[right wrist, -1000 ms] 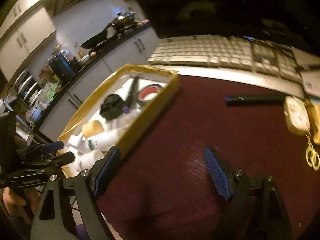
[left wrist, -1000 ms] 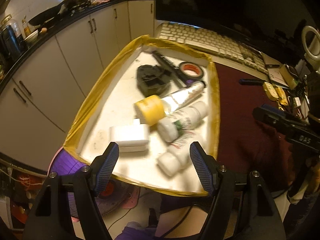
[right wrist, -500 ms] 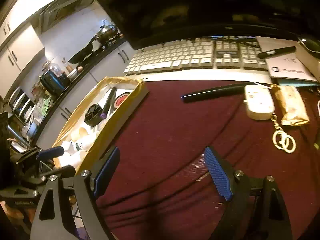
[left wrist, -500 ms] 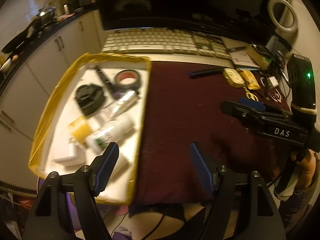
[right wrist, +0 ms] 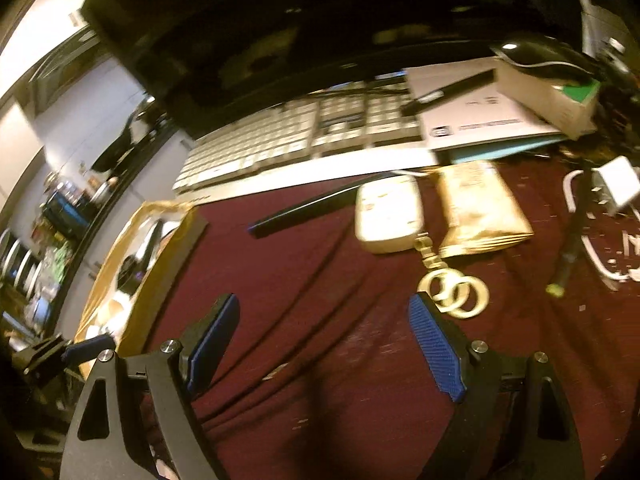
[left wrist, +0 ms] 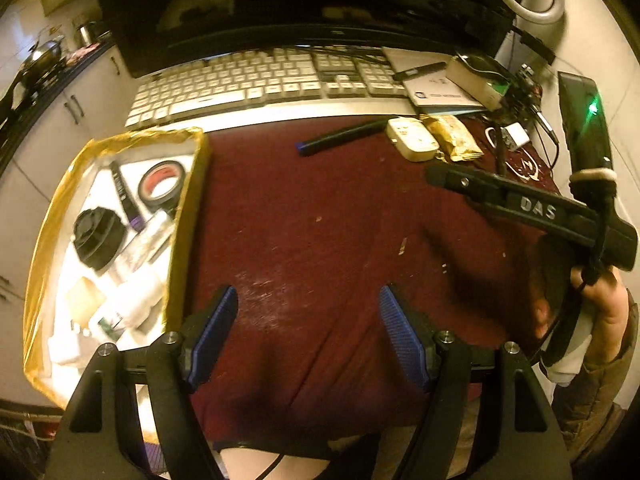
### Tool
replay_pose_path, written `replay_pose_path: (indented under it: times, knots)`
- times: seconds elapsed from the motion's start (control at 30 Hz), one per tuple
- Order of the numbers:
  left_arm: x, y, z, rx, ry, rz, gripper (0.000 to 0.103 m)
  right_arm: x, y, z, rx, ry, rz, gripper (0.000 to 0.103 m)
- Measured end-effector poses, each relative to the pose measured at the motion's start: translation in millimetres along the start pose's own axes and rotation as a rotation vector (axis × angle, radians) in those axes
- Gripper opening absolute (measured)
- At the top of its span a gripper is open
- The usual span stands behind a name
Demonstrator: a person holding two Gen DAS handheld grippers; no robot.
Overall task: Organize rigid objects
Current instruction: 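Move both open tools back to the items on the desk, then grasp the white cartoon tin with the left tool while the right tool grasps the cracker packet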
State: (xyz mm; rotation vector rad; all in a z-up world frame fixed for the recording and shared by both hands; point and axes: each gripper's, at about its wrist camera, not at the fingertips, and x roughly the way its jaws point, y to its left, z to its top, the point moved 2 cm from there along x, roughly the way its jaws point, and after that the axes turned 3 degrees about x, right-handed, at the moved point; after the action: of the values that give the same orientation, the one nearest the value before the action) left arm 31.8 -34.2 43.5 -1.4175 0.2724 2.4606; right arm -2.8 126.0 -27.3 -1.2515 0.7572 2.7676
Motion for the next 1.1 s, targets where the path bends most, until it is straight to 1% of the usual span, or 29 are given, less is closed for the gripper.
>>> replay_pose_path:
  times: [0.1,0.2,0.43,0.47,0.57,0.63,0.73,0.77,0.87,0.9,1.03,1.1]
  knots:
    - [4,-9,5,0.02,0.007,-0.008,0.073,-1,-13,5,0.028,-0.009,-0.026,0.083]
    - [8,-17,10,0.036,0.014,-0.014,0.073,-2,-21,8,0.044,-0.009,-0.031,0.083]
    - [14,-34,27,0.064,0.012,-0.046,0.073,-3,-35,17,0.052,-0.02,-0.065,0.083]
    - [15,-37,29,0.07,0.012,-0.05,0.073,-4,-38,19,0.049,-0.026,-0.081,0.083]
    - [23,-45,35,0.086,0.023,-0.056,0.073,-8,-50,31,0.027,-0.06,-0.183,0.083]
    - [28,-50,37,0.091,0.033,-0.065,0.073,-6,-58,40,0.012,-0.059,-0.246,0.083]
    - [37,-55,40,0.09,0.05,-0.08,0.073,2,-70,50,0.025,-0.036,-0.287,0.083]
    - [40,-56,41,0.09,0.056,-0.082,0.073,3,-73,52,0.035,-0.031,-0.286,0.081]
    - [48,-57,47,0.086,0.072,-0.084,0.073,12,-79,62,0.048,-0.021,-0.295,0.066]
    - [50,-58,48,0.085,0.074,-0.083,0.073,16,-78,64,0.043,-0.01,-0.293,0.064]
    - [58,-57,58,0.078,0.081,-0.083,0.073,33,-75,68,0.015,0.033,-0.293,0.064]
    - [65,-56,64,0.069,0.085,-0.08,0.073,43,-73,66,-0.014,0.058,-0.314,0.064]
